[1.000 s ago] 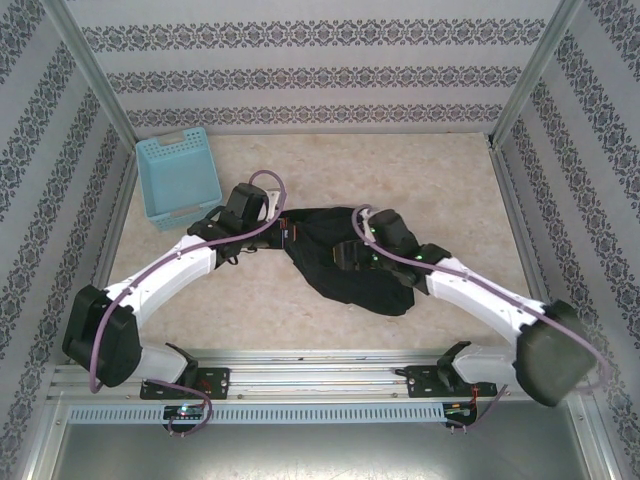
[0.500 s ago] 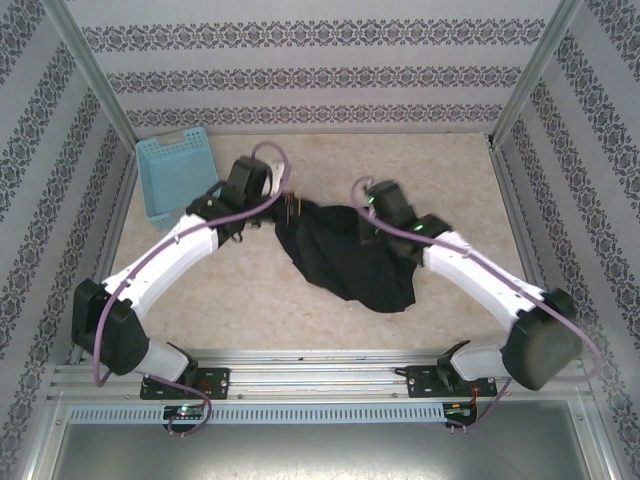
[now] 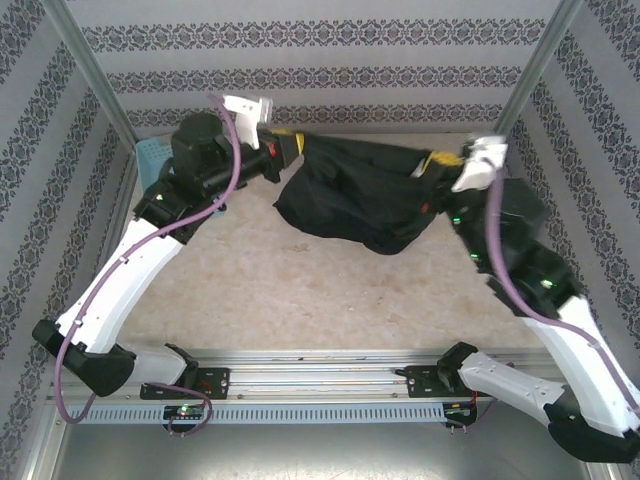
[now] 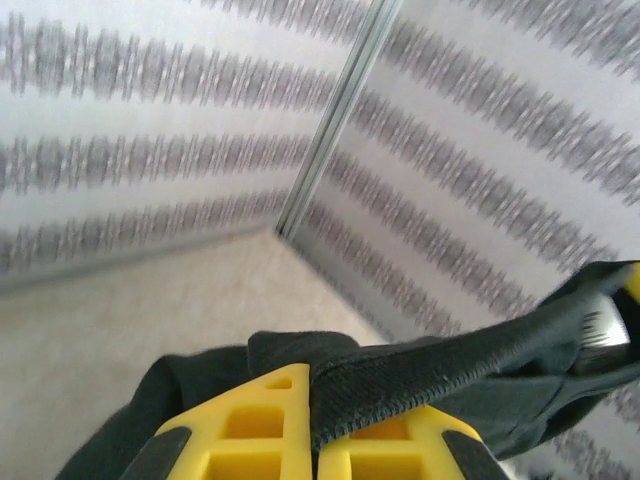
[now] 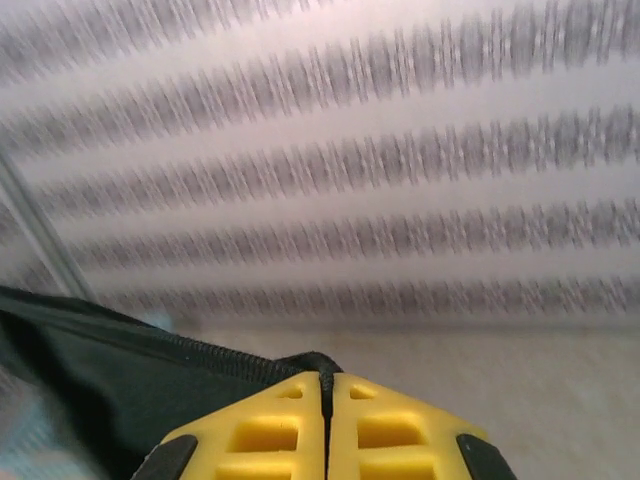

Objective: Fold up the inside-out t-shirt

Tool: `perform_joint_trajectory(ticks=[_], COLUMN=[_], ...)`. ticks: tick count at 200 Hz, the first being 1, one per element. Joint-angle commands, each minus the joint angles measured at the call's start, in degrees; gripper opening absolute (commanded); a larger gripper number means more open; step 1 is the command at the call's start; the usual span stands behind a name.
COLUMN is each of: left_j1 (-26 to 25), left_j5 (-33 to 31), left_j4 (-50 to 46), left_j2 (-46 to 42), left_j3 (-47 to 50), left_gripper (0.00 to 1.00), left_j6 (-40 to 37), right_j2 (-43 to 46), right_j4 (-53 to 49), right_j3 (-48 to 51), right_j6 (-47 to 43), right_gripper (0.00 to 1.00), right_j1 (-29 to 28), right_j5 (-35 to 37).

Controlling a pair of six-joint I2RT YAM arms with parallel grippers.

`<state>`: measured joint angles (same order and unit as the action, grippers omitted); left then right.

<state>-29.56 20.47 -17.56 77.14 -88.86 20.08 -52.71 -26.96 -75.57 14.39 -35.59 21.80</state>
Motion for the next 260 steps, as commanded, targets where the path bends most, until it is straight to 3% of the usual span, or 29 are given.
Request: perform_joint_trajectory(ticks=[1,35,55,81,108,140,168,183,206,260], left_j1=[0.55,-0.22,-2.33,-5.62,-7.27,-7.26,-7.18,-7.1,-7.09,-7.02], left_j5=[-0.86,3.79,4.67,11.22,11.3,6.17,6.12,6.01,6.16,7.16], left_j4=[-1.98,-9.19,-9.36,-5.04,-2.84,-5.87,-4.28,-4.07,-4.14,-3.71], left_j2=[4.33,7.75,6.85,5.37,5.56,8.18,8.74,9.14,9.83,10.13], left_j3=[11.18,15.12,14.45,12.73,11.08,8.19,8.36,7.93,7.09,5.82], left_gripper=[0.0,0.0,0.0,0.0,0.0,0.0,0.0,0.0,0.0,0.0], left_j6=[1.55,0.12,-1.11,-2.34,-2.75,-2.65,-2.2,-2.15,-2.06,-1.17], right_j2=[-3.82,-4.15,-5.35,-10.2,-16.28,-13.41,-5.64,-3.32,-4.02,-14.35], right_j4=[-3.8,0.52,1.65,1.8,0.24,1.14,7.16,11.33,17.52,24.49], right_j3=[9.83,19.36,19.89,16.8,12.24,13.53,21.35,26.49,32.06,33.2], right_j6=[6.49,14.43,14.83,14.57,10.89,5.67,-0.98,-2.43,-1.74,-0.62], right_gripper=[0.0,0.0,0.0,0.0,0.0,0.55,0.82,0.88,0.88,0.87], right_j1=[2.21,8.98,12.72,18.32,19.75,18.07,12.54,8.99,5.53,1.99], right_j5=[-0.38,-13.4,-16.29,-19.89,-17.7,-18.49,-26.35,-29.84,-34.79,-27.31])
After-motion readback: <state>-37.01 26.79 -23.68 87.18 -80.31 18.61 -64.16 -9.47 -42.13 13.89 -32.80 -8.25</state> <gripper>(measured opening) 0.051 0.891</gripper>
